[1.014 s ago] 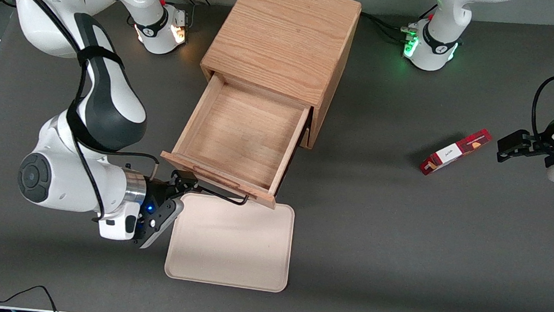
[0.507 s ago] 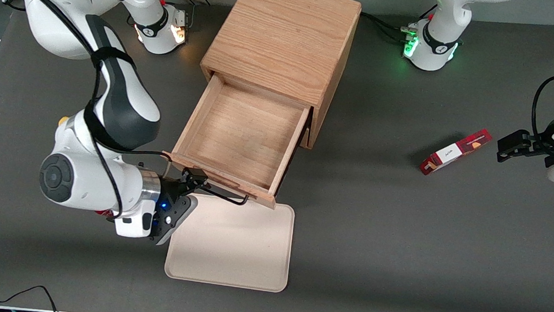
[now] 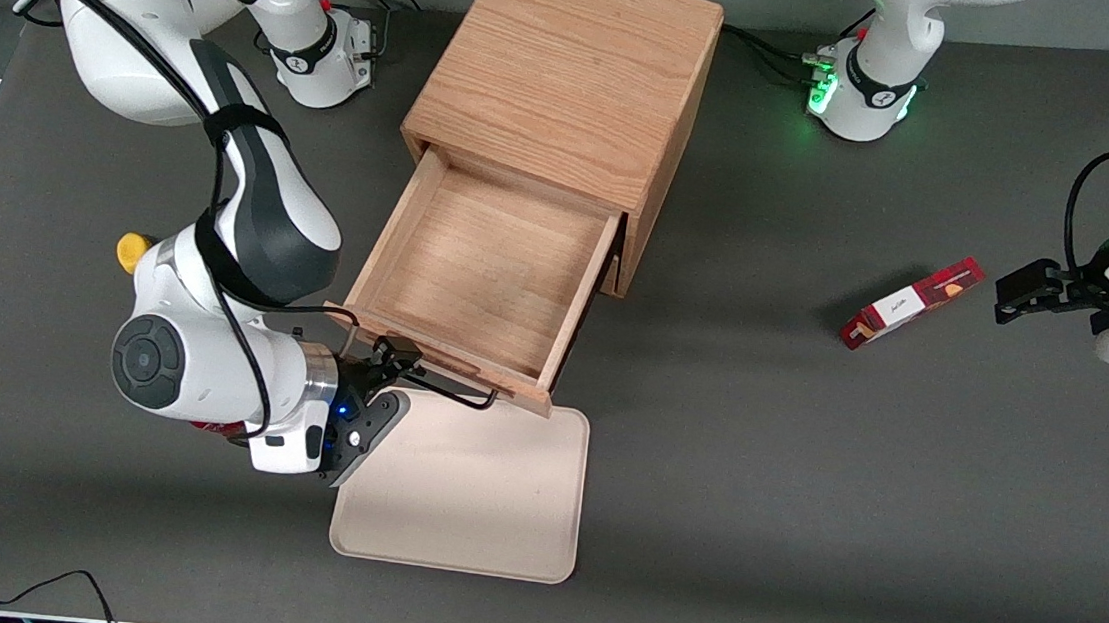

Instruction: Close top drawer

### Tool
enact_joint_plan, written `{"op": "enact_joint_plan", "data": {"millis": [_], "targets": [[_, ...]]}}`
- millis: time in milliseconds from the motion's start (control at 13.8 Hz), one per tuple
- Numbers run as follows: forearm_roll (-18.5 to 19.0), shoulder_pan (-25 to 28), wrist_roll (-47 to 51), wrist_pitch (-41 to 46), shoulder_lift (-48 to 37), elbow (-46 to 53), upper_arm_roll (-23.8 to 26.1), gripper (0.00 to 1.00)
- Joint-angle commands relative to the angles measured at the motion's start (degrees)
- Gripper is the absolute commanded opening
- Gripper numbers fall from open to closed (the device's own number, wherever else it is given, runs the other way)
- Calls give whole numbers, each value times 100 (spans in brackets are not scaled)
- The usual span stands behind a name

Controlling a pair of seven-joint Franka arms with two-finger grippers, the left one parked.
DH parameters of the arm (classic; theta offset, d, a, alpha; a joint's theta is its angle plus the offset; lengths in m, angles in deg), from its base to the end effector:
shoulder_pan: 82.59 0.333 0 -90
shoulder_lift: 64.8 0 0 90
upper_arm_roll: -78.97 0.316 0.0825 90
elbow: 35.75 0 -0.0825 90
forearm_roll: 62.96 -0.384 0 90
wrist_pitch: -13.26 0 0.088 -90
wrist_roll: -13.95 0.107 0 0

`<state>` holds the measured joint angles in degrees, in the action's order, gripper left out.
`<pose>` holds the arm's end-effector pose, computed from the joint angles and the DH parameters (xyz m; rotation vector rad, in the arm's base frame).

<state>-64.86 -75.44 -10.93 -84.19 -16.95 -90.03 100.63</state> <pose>0.7094 0.2718 0.3963 -2.5952 -1.1291 0.0542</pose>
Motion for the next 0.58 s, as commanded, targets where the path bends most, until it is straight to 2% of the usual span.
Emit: {"op": "enact_joint_plan", "data": {"millis": [0,507], "targets": [[128,49,-114,-160,-21,-152,-31,100],[322,93,-79,-231,-29,-267,-31,100]]}}
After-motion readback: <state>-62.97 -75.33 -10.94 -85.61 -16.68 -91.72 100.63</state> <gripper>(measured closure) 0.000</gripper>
